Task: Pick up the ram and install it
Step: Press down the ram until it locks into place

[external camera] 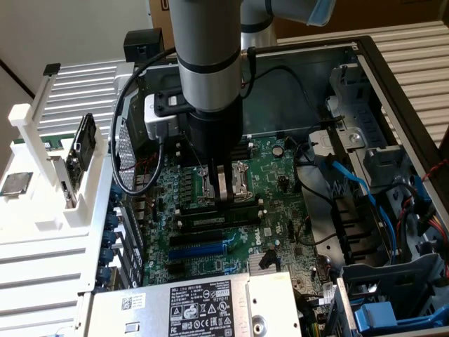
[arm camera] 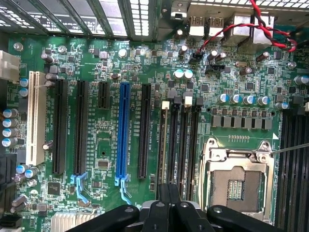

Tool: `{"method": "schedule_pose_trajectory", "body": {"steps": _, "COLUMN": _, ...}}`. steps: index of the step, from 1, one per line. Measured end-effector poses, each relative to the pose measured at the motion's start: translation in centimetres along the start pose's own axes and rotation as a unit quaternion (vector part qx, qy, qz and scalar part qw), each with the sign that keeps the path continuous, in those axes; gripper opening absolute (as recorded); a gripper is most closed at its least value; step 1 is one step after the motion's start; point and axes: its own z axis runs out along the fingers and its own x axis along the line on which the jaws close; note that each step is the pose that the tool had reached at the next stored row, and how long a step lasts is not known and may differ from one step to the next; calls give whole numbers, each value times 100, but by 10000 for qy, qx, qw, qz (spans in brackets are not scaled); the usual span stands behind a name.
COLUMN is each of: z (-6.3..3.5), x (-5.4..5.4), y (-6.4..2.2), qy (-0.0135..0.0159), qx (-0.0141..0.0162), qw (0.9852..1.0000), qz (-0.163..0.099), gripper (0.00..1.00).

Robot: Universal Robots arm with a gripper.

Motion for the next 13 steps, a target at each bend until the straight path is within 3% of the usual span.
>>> {"method": "schedule_pose_trajectory", "body": {"steps": 3, "z": -93, "x": -2, "y": 0, "qy": 4, "qx": -3, "qw": 10000, "qz": 0, "gripper": 10}}
{"method": "schedule_pose_trajectory", "body": {"steps": 5, "z": -230, "x": -6, "y": -2, "qy": 5, "qx": -4, "qw": 10000, "qz": 1, "gripper": 10}}
{"method": "schedule_pose_trajectory", "body": {"steps": 8, "z": -267, "x": -7, "y": -2, "qy": 4, "qx": -3, "qw": 10000, "qz": 1, "gripper": 10}}
{"method": "schedule_pose_trajectory", "body": {"steps": 13, "z": -266, "x": -7, "y": -2, "qy": 17, "qx": 13, "qw": 9984, "qz": 570, "gripper": 10}}
